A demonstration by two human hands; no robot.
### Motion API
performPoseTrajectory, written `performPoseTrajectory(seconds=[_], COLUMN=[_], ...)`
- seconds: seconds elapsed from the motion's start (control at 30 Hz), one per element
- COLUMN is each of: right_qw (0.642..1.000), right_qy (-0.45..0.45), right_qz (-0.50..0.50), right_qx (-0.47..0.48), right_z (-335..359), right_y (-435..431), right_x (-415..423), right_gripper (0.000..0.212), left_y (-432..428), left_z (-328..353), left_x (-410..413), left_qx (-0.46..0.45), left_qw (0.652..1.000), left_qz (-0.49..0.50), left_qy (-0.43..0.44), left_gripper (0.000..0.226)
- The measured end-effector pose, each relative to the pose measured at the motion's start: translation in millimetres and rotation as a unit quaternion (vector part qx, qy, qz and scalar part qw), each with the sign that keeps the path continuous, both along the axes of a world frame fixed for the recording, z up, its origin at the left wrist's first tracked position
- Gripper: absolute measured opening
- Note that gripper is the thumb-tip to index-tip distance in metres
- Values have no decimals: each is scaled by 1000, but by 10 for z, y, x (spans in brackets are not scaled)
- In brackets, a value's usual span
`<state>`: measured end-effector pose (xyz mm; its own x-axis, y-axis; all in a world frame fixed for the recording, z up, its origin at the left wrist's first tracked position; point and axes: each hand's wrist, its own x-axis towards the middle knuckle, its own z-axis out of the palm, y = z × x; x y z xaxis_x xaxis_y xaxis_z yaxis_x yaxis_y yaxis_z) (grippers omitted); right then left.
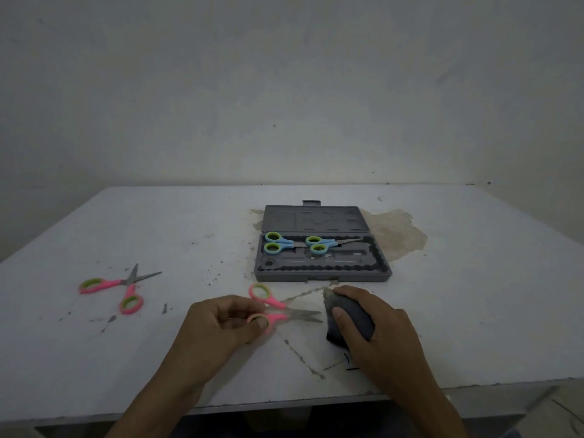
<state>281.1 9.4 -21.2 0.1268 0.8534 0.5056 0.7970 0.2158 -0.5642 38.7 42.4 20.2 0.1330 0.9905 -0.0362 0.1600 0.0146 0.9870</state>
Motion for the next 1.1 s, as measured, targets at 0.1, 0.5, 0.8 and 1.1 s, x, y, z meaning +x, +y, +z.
performPoseTrajectory(seconds=[0.1, 0.5, 0.8, 1.1], right_qw=[1000, 999, 1000, 999], right_qy=[0, -32, -11, 22], right_qz=[-3, 2, -3, -31], right_qx=[-2, -8, -2, -24], right_z=[6, 22, 36, 89], right_y=[1, -8, -20, -21], right_x=[-9, -21, -19, -63], right_gripper=[44, 41, 40, 51], left_y=[31, 124, 123, 87], left_z=[-1, -24, 5, 83], left_x=[19, 78, 176, 105], left_qx=[-15, 5, 40, 17], left_qw=[999, 993, 996, 997], left_qz=[24, -104, -72, -73], left_qy=[-33, 58, 46, -24], left_gripper=[26, 21, 16, 17])
